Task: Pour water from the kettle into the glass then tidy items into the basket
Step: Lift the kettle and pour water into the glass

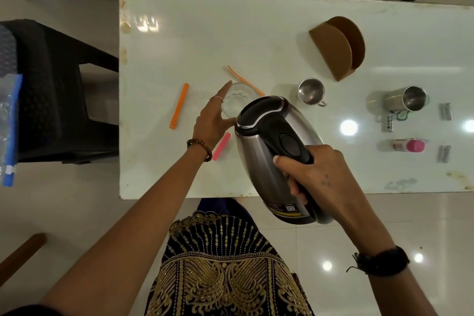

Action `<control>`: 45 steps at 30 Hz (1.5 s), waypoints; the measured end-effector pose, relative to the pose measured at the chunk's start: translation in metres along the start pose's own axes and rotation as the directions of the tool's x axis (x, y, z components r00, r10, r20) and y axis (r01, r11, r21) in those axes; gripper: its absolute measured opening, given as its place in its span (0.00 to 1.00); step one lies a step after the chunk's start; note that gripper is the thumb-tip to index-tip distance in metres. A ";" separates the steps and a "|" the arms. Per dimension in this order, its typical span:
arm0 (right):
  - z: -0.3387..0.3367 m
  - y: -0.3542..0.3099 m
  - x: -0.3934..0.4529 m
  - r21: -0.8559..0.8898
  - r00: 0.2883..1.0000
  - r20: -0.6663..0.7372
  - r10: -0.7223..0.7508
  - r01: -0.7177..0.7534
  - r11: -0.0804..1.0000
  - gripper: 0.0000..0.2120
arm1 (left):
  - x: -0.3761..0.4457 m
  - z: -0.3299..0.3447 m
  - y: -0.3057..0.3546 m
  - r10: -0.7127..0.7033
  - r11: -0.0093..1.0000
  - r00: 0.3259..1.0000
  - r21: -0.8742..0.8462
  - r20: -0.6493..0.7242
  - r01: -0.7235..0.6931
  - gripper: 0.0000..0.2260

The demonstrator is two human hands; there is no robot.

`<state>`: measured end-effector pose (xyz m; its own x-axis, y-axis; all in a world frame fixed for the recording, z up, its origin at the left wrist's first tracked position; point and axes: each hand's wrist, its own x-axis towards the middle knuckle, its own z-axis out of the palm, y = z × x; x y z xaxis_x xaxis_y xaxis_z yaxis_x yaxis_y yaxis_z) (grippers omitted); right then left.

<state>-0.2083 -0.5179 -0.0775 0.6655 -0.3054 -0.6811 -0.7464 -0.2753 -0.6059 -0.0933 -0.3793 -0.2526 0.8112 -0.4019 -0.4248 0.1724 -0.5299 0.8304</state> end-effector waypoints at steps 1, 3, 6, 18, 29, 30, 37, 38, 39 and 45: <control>0.000 -0.001 0.000 0.010 1.000 0.004 0.010 -0.010 1.000 0.17 | 0.000 0.000 0.000 -0.005 1.000 1.000 -0.001 -0.004 0.005 0.33; 0.000 -0.002 0.002 0.045 0.999 0.011 0.030 -0.031 0.999 0.17 | -0.001 0.000 0.000 -0.009 1.000 1.000 0.007 -0.008 0.009 0.33; 0.001 -0.005 0.003 0.068 0.999 0.014 0.045 -0.046 0.997 0.18 | 0.000 0.001 0.001 -0.010 1.000 1.000 -0.002 0.000 0.010 0.32; -0.001 -0.008 0.005 0.009 0.999 0.016 0.036 -0.036 0.999 0.15 | -0.005 -0.001 0.010 -0.045 0.999 0.999 -0.027 0.020 0.046 0.37; -0.005 -0.009 0.006 -0.025 0.999 0.028 0.033 -0.032 0.999 0.13 | -0.005 0.000 0.009 -0.042 0.998 0.999 -0.035 0.032 0.043 0.39; -0.005 -0.010 0.006 -0.024 0.999 0.030 0.032 -0.032 0.999 0.13 | -0.005 -0.001 0.009 -0.044 0.998 0.999 -0.038 0.032 0.046 0.39; -0.007 -0.011 0.007 -0.040 0.998 0.047 0.034 -0.032 0.999 0.15 | -0.005 -0.001 0.008 -0.038 0.999 0.999 -0.022 0.021 0.038 0.38; -0.007 -0.012 0.008 -0.041 0.998 0.046 0.038 -0.036 0.999 0.14 | -0.005 -0.001 0.007 -0.034 0.999 0.999 -0.023 0.021 0.035 0.38; -0.007 -0.012 0.008 -0.042 0.998 0.047 0.041 -0.039 0.998 0.14 | -0.005 0.000 0.007 -0.031 0.999 0.999 -0.024 0.022 0.032 0.38; -0.006 -0.010 0.009 -0.050 0.997 0.053 0.061 -0.059 0.997 0.15 | -0.004 0.000 0.006 -0.063 0.998 0.998 -0.022 0.017 0.064 0.38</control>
<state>-0.1945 -0.5231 -0.0750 0.6175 -0.2725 -0.7379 -0.7830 -0.3025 -0.5435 -0.0958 -0.3812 -0.2455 0.7891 -0.3802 -0.4825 0.2359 -0.5377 0.8095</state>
